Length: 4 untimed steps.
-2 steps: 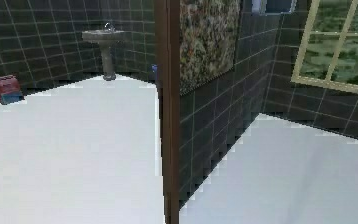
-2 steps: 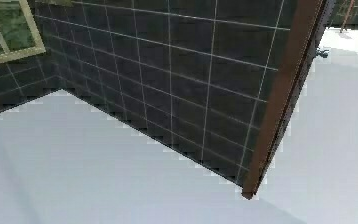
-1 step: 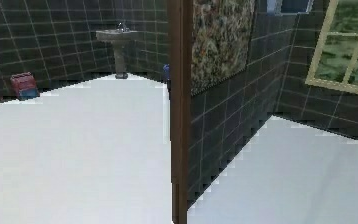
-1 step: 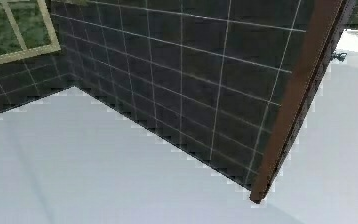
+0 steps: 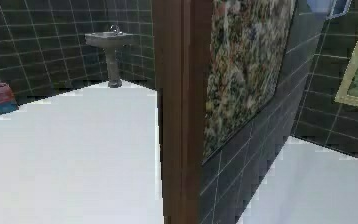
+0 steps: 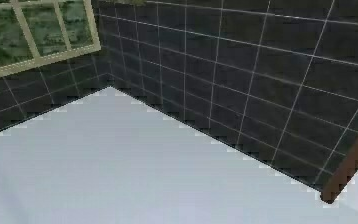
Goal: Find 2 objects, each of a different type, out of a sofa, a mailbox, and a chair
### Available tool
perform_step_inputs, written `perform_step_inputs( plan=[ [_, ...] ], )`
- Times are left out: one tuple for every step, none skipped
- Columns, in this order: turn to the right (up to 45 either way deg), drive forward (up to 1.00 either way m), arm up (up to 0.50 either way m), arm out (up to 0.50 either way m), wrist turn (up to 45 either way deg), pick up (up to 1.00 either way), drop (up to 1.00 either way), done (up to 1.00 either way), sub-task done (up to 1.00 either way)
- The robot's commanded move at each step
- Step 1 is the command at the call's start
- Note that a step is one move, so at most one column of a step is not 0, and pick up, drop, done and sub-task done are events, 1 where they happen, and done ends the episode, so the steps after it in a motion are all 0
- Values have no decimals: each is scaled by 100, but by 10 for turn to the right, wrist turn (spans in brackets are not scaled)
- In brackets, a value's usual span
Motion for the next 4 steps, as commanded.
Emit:
perform_step_inputs(
  plan=[
    [-450, 0, 0, 0, 0, 0, 0, 0, 0],
    [0, 75, 0, 0, 0, 0, 0, 0, 0],
    [-90, 0, 0, 0, 0, 0, 0, 0, 0],
    [0, 100, 0, 0, 0, 0, 0, 0, 0]
  ],
)
